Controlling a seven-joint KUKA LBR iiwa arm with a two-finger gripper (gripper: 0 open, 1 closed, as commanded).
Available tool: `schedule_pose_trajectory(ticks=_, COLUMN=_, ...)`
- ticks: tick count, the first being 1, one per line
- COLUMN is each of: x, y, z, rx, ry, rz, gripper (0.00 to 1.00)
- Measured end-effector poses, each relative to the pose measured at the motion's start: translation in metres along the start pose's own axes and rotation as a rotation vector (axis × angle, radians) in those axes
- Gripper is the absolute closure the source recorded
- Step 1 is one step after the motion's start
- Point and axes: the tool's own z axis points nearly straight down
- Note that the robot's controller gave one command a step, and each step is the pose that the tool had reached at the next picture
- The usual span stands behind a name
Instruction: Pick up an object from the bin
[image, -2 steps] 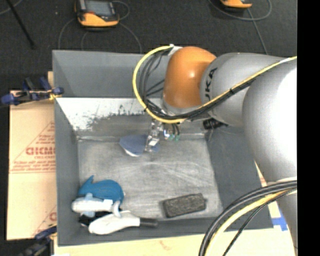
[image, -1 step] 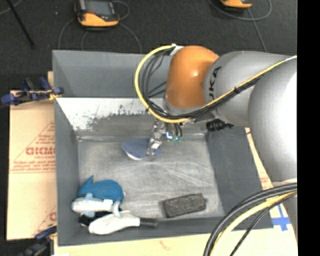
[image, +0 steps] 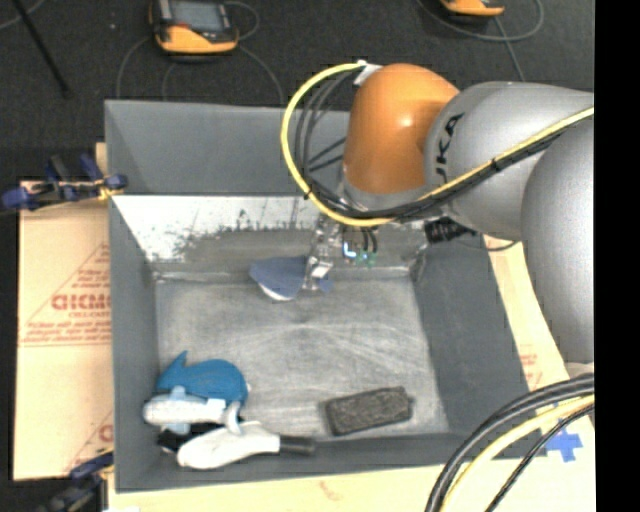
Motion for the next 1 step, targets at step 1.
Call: schedule_pose_trajectory(ticks=1, x=0.0033, y=-0.0023, z=-0.0311, rx=0.004, ry=0.014, rz=-0.006, gripper=1.00)
